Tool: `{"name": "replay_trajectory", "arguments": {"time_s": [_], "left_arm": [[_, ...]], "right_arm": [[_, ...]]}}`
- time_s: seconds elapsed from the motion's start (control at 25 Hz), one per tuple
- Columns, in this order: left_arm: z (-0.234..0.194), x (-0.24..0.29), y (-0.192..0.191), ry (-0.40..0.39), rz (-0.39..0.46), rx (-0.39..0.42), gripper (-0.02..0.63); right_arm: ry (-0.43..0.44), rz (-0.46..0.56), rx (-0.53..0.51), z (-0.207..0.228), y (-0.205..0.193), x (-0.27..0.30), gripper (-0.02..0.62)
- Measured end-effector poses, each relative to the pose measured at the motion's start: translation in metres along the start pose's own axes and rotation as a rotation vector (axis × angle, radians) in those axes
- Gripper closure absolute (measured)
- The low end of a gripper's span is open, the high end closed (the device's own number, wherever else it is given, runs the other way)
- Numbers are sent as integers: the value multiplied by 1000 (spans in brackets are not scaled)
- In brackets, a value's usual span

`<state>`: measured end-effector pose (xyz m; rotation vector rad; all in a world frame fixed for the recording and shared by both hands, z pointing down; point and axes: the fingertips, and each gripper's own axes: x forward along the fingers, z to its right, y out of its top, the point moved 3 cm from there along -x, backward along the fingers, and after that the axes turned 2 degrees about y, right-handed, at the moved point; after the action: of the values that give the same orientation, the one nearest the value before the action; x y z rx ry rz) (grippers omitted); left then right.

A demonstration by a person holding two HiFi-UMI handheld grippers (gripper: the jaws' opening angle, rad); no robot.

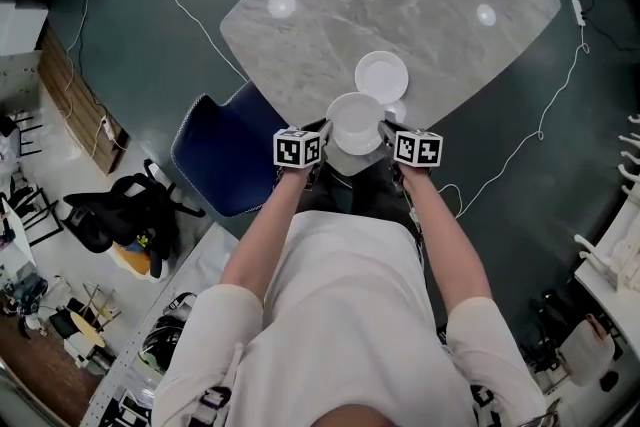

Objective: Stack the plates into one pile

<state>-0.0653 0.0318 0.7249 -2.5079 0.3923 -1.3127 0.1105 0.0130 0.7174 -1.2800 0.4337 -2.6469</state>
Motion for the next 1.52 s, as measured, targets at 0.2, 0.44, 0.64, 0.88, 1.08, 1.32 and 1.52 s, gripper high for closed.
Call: {"name": "replay_trajectory", "arguments": {"time_s": [0.2,0.44,0.64,0.88,1.08,1.32,1.52], "left_arm": [[3,14,-18,-10,-69,21,568],[1,28,-34,3,-146,32,566],[2,37,-41,-10,-188,54,563],[0,42,-37,13,-217,135,554],[-3,46,-43,42,-242,148,545],[-4,44,-44,58,-233,163,474],[-5,39,-42,43,-212,136,479]], "right_arm": [[-18,-22,24,15,-18,-2,538],[-31,-54,48,28,-33,1,538],[-36,-70,63,34,-42,4,538],[-45,-86,42,37,-43,11,537],[-63,-97,6,38,-43,13,535],[-92,-98,-39,40,-44,15,477],[-89,-91,-55,40,-41,11,477]]}}
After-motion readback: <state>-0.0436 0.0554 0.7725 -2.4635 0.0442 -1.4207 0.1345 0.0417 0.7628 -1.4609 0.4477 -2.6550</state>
